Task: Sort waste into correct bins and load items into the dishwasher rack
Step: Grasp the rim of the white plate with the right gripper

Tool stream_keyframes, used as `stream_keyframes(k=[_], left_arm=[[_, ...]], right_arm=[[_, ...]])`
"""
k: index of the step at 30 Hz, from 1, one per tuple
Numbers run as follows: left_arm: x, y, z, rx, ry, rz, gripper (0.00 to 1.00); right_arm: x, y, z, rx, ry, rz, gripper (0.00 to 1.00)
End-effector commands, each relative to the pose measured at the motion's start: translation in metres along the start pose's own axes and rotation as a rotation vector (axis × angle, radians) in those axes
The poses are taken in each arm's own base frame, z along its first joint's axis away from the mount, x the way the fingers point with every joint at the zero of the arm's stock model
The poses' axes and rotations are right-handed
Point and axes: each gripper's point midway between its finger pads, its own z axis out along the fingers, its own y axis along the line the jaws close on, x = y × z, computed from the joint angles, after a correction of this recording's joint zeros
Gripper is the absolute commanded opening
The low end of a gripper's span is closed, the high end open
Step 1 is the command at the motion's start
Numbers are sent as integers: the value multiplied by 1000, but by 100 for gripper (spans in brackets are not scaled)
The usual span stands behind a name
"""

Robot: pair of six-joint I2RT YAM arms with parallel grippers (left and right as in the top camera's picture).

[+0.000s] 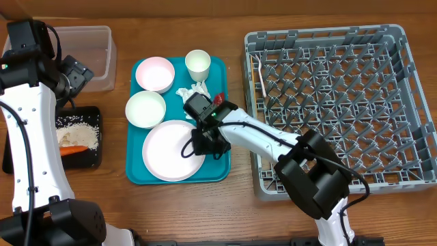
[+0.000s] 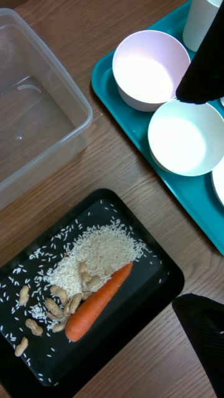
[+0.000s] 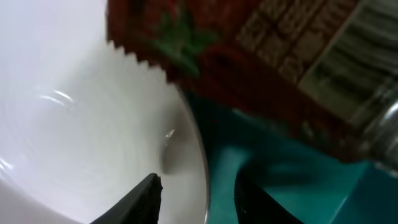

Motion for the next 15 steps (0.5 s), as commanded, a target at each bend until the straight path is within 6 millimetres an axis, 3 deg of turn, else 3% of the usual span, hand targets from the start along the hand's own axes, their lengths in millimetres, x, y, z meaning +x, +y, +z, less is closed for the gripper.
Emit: stream_keyframes(k=[1,2,4,7,12,15], left_arm=[[-2,3,1,-17,-7,4,100],[-2,3,1,-17,-7,4,100],[-2,3,1,-17,-7,4,100],[-2,3,1,-17,-7,4,100],[-2,3,1,-17,-7,4,100],[-2,3,1,-17,-8,4,100]], right_arm=[[1,0,1,4,-5,10,25],[1,0,1,5,-5,10,15],[1,0,1,4,-4,10,4],[0,-1,-10,17,11,22,4],[-8,7,-73,-27,-36,-23,4],[-12,16,-122,-94,-134,-37,4]])
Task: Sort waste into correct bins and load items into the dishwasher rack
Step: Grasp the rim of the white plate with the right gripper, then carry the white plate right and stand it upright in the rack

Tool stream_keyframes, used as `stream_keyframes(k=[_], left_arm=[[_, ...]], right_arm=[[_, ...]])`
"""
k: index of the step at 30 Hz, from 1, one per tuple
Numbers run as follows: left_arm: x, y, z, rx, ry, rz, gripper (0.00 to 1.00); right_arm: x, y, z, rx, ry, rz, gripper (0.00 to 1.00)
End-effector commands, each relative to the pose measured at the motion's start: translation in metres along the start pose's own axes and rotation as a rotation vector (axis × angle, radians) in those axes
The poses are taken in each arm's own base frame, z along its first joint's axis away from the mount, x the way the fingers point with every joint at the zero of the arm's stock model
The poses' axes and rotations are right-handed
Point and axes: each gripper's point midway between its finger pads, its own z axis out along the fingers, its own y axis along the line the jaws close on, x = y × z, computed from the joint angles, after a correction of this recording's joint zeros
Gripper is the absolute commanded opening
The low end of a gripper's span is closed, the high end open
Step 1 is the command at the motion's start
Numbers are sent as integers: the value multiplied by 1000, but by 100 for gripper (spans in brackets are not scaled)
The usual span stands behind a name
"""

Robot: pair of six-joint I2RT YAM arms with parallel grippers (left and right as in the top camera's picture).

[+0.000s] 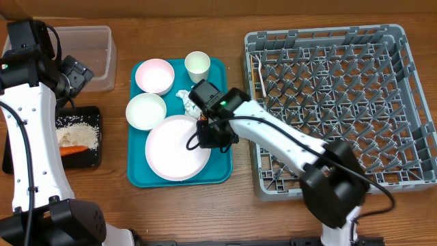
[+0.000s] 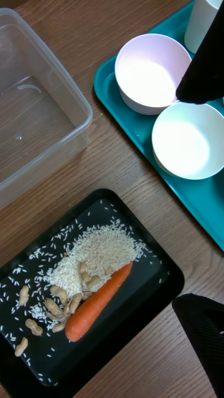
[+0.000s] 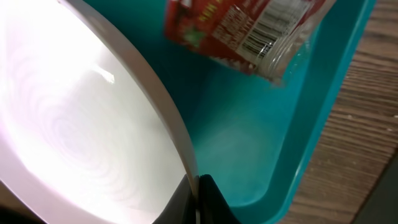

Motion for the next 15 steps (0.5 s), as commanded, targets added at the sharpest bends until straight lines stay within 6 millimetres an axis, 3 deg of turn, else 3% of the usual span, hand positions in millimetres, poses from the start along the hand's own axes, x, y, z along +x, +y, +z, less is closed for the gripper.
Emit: stream_keyframes(k=[1,3,4,5,6,8,9,11,12,15], left_arm=[[-2,3,1,-17,-7,4,100],[-2,3,1,-17,-7,4,100],[-2,3,1,-17,-7,4,100],[-2,3,1,-17,-7,4,100],[-2,3,1,-17,-7,4,100],[-2,4,1,-17,-8,3,100],[-2,4,1,-17,-8,3,100],[-2,3,1,-17,-8,4,100],[-2,3,1,-17,-8,3,100],[-2,3,1,-17,-8,3,100]], right_arm=[[-15,19,-75,-118,-165,-39,4],[-25,8,-106,-120,-246,-43,4],[-36,-24,-145,-65,-349,21,4],[-38,-32,-153,-55,-366,38,4],[-40,-59,-182,-39,-418,87,4],[-39,-89,-209,-28,-469,143,4],[-38,-110,-226,-12,-505,174,4],[-39,-171,-263,77,-621,317,4],[-38,-183,-271,91,-647,349,4],[-33,-256,-306,307,-775,521,4]])
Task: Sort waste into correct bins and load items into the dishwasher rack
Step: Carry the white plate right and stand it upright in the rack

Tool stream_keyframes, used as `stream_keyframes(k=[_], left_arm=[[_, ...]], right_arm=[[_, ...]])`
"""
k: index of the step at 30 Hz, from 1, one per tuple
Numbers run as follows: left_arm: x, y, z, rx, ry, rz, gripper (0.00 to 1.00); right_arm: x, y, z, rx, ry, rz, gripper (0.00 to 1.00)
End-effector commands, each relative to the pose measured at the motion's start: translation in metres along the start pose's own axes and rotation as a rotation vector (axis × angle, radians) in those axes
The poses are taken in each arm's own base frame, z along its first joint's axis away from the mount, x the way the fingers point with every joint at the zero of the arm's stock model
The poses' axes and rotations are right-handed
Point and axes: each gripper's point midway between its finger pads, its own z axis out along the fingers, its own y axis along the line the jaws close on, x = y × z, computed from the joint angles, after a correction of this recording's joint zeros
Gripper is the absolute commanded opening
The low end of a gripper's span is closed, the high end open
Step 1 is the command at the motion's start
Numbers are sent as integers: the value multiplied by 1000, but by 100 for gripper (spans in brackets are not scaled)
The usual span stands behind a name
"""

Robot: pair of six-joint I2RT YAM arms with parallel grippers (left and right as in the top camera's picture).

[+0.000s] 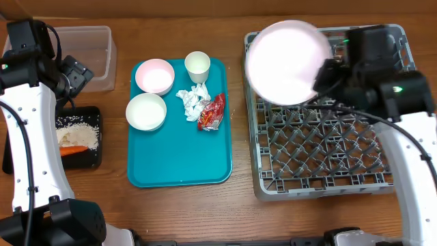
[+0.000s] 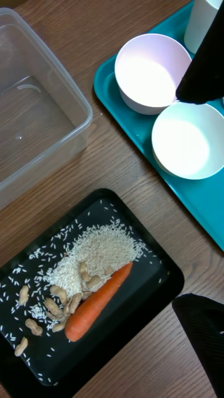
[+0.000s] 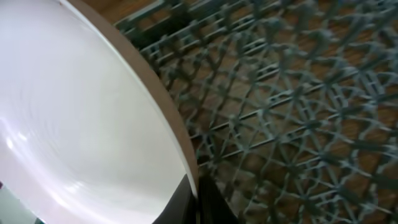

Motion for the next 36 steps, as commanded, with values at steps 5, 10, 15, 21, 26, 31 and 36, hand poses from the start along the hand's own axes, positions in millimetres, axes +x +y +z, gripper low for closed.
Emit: stream_keyframes(k=[5,10,15,21,26,31,36], left_arm=[[-2,3,1,-16,-9,3,100],[-2,3,1,-16,-9,3,100],[-2,3,1,-16,-9,3,100],[-2,3,1,-16,-9,3,100],[-2,3,1,-16,-9,3,100],[-2,3,1,-16,-9,3,100],[-2,3,1,-16,-9,3,100]], right_arm=[[-72,-105,-50,540,-393,90,4],[-95,-128,-45,774,-509,99,4],[-86,-123,21,838,-370,-1,4],[-72,-95,54,777,-318,-45,4],[-63,-89,86,818,-261,-135,4],[-63,-83,83,843,-286,-163,4],[-50,-70,93,771,-225,-182,12]])
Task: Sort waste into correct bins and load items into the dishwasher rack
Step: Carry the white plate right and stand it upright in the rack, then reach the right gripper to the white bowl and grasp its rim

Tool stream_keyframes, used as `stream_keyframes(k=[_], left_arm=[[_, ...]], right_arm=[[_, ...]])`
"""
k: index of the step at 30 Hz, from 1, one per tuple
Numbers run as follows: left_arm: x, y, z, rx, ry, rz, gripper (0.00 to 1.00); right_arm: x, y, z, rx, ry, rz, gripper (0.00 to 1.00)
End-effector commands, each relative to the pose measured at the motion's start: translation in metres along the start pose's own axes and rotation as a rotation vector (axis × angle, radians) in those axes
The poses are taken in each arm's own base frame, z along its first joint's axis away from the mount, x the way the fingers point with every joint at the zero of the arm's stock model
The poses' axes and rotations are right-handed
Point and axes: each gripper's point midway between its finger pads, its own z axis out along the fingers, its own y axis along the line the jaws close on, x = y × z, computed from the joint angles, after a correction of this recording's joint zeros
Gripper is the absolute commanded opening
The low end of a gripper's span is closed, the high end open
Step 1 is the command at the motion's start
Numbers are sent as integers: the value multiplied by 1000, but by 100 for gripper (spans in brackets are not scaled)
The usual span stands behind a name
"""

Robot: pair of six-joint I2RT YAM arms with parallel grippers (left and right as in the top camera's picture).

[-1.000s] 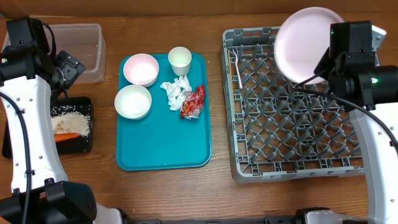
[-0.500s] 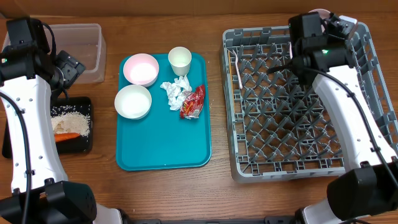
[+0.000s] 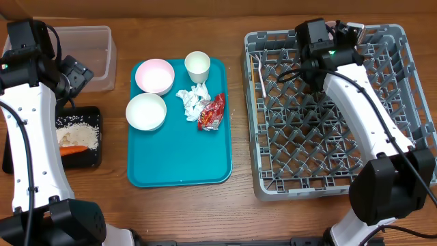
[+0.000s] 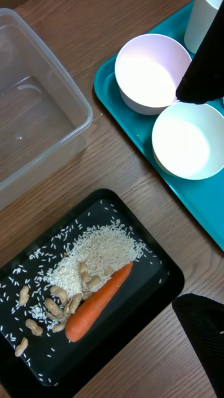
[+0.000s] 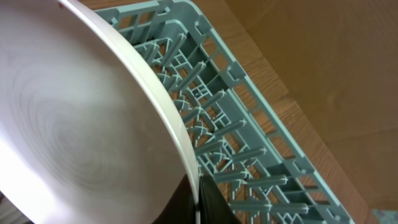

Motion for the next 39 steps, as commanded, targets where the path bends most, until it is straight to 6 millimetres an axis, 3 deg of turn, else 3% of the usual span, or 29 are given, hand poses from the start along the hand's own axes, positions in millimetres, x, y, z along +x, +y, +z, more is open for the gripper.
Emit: stream_keyframes(k=[1,2,3,5,9,11,12,13,14,17,20,23,27,29,33,39], left_arm=[[-2,3,1,-16,-9,3,100],[-2,3,1,-16,-9,3,100],[-2,3,1,-16,-9,3,100],[-2,3,1,-16,-9,3,100],[-2,3,1,-16,-9,3,100],[-2,3,1,-16,-9,3,100],[-2,3,1,-16,-9,3,100],[-2,3,1,-16,-9,3,100],[-2,3,1,-16,-9,3,100],[-2,3,1,-16,-9,3,100],[-2,3,1,-16,-9,3,100],[-2,3,1,-16,-9,3,100],[-2,3,1,-16,-9,3,100],[-2,3,1,-16,-9,3,100],[-2,3,1,-16,-9,3,100],[-2,3,1,-16,-9,3,100]], right_arm=[[7,17,-11,-89,24,-10,15],[10,25,-14,-128,41,-14,20],[14,35,-18,-174,59,-21,32],[20,50,-29,-251,82,-31,79],[23,68,-58,-450,157,-18,87],[19,78,-89,-629,208,5,90],[11,82,-116,-764,231,25,90],[8,83,-128,-820,236,33,90],[-5,86,-176,-1051,251,55,94],[-18,98,-224,-1288,229,56,97],[-14,116,-235,-1332,224,26,100],[2,139,-244,-1346,252,-30,100],[32,181,-266,-1385,279,-130,100],[54,215,-289,-1434,267,-198,100],[85,258,-319,-1490,244,-269,100],[133,305,-327,-1475,293,-303,99]])
